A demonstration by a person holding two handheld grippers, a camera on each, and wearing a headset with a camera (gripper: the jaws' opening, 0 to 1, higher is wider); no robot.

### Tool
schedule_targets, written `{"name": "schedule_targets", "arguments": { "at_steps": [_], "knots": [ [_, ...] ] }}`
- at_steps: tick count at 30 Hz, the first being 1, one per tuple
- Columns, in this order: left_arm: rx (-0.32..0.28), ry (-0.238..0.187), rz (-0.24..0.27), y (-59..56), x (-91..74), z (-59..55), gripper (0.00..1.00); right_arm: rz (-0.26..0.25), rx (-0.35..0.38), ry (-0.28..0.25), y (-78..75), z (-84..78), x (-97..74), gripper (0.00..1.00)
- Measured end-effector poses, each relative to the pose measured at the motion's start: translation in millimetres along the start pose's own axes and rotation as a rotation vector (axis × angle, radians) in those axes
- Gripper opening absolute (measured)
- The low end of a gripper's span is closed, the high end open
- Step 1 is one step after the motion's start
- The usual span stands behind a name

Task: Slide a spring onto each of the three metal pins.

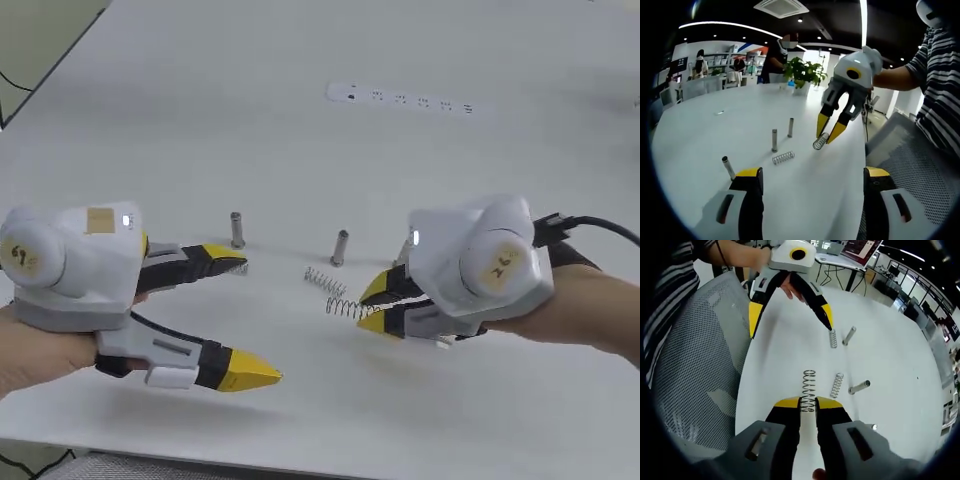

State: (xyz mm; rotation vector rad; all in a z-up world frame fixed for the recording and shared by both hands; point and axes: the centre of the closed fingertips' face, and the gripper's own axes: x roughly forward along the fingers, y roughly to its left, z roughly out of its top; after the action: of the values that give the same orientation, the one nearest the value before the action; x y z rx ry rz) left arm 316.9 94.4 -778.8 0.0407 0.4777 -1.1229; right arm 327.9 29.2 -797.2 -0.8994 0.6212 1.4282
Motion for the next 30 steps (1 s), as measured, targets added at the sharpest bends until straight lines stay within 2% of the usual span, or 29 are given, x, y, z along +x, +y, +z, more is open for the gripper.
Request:
{"name": "schedule_targets", "arguments": {
  "at_steps": [7, 12, 19, 26, 30],
  "knots": [
    [0.018, -0.055, -0.056, -7.1, 17.9, 13.7, 0.7, 0.006, -0.04, 0.021, 2.1, 1.7, -0.4, 0.13],
    [0.073, -0.022, -0.085, -10.1, 30.3, 11.9, 0.61, 0.008, -0.047, 0.018, 3.0, 4.2, -3.5, 0.13],
    [0.083, -0.036, -0.151, -21.0, 38.1, 18.8, 0.48, 0.007, -0.046, 0.013, 4.5, 5.4, -6.6, 0.13],
    [0.069, -0.045, -0.161, -19.9, 41.6, 20.2, 0.37, 0.007, -0.048, 0.003, 5.7, 9.0, -7.3, 0.13],
    [0.073, -0.057, -0.178, -23.1, 44.1, 22.7, 0.32, 0.005, -0.051, 0.0, 4.1, 12.1, -6.4, 0.13]
  ]
}}
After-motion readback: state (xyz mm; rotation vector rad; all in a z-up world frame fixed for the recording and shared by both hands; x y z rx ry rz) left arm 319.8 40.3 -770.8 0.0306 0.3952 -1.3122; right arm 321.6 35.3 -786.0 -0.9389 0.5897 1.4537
